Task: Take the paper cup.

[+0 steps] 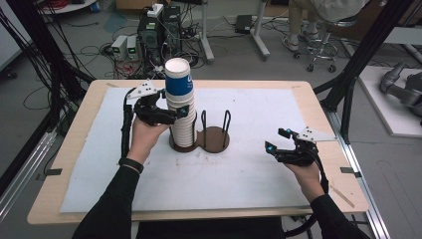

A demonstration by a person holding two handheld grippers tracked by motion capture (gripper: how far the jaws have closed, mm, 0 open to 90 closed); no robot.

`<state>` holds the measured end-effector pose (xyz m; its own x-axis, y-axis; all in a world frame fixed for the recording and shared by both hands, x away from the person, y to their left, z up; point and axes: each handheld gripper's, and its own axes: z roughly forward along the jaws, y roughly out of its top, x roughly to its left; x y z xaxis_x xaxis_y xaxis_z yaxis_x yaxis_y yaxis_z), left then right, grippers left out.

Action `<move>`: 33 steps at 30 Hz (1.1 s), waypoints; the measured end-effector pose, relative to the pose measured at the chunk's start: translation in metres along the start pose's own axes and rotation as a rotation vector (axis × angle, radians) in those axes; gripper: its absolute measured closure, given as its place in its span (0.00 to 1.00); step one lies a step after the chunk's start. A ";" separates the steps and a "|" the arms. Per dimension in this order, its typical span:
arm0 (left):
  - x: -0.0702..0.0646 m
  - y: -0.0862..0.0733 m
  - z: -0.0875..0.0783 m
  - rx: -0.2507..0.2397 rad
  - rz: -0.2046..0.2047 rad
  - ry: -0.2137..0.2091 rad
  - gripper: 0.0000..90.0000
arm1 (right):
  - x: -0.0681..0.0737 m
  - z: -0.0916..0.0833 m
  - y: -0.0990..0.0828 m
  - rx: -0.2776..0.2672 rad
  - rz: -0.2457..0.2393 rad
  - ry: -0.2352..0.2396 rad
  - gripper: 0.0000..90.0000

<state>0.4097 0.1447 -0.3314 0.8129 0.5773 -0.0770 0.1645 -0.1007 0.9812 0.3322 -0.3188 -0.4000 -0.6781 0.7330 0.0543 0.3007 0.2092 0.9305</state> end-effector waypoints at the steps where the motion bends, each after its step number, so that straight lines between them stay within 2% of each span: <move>1: 0.000 0.000 0.000 0.000 0.002 0.000 0.12 | 0.001 0.000 0.001 -0.003 0.001 0.006 0.24; 8: 0.000 0.000 0.000 0.001 0.002 0.000 0.12 | 0.008 0.004 0.009 -0.008 -0.017 0.035 0.24; 17: 0.000 0.000 0.000 0.000 0.001 0.000 0.12 | 0.018 0.013 0.029 -0.012 -0.039 0.079 0.24; 26: 0.001 0.000 0.000 -0.002 0.002 0.000 0.12 | 0.030 0.034 0.061 -0.039 -0.082 0.120 0.24; 27: 0.001 0.000 0.000 -0.001 0.002 0.000 0.12 | 0.032 0.039 0.069 -0.040 -0.090 0.132 0.24; 33: 0.001 0.000 0.000 0.000 0.003 0.000 0.12 | 0.037 0.050 0.087 -0.050 -0.103 0.156 0.24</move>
<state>0.4103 0.1450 -0.3314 0.8136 0.5767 -0.0746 0.1624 -0.1023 0.9814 0.3665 -0.2408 -0.3353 -0.8002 0.5997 0.0097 0.1935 0.2428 0.9506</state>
